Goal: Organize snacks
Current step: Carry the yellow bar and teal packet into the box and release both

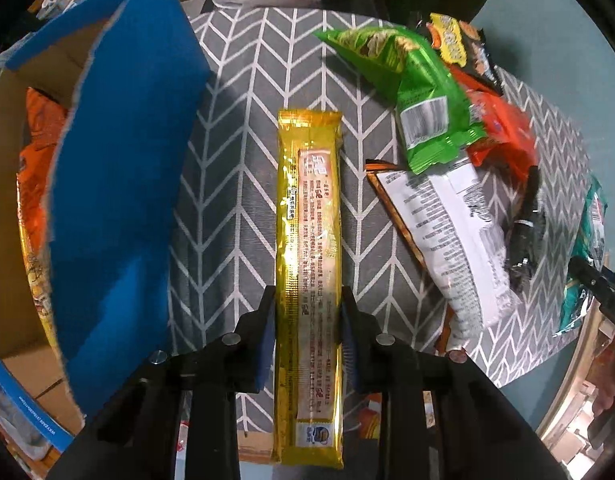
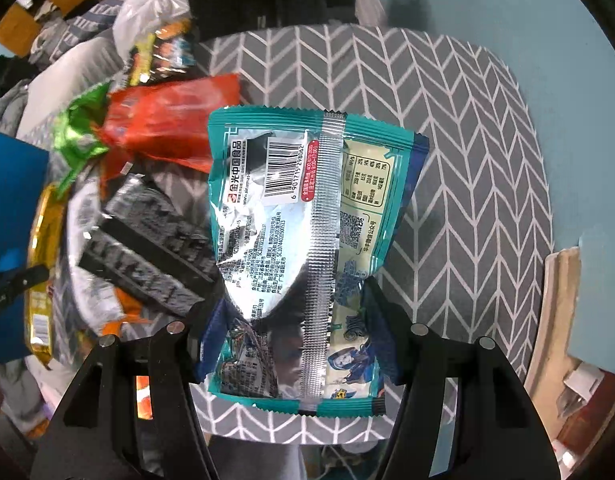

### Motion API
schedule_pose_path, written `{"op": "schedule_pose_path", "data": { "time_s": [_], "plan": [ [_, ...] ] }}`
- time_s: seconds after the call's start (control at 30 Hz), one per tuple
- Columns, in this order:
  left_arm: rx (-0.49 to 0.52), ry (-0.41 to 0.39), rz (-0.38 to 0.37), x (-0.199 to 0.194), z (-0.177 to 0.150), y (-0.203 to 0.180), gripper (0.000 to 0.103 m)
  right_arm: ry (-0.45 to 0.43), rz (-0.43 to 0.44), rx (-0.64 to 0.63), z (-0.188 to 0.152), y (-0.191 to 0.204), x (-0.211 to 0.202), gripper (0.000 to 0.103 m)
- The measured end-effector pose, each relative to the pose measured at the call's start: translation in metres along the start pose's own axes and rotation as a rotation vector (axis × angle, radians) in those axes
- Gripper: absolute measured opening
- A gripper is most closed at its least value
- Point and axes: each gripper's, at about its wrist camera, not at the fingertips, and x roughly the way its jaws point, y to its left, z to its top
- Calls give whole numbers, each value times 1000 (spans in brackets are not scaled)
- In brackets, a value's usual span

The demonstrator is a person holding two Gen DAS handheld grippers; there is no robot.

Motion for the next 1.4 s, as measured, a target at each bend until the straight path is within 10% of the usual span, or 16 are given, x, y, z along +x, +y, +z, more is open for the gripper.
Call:
{"op": "schedule_pose_path", "data": {
  "time_s": [1.4],
  "plan": [
    [-181,-300,-125,-198,-33,105,29,-129,214,-373,25,221,-81,63]
  ]
}}
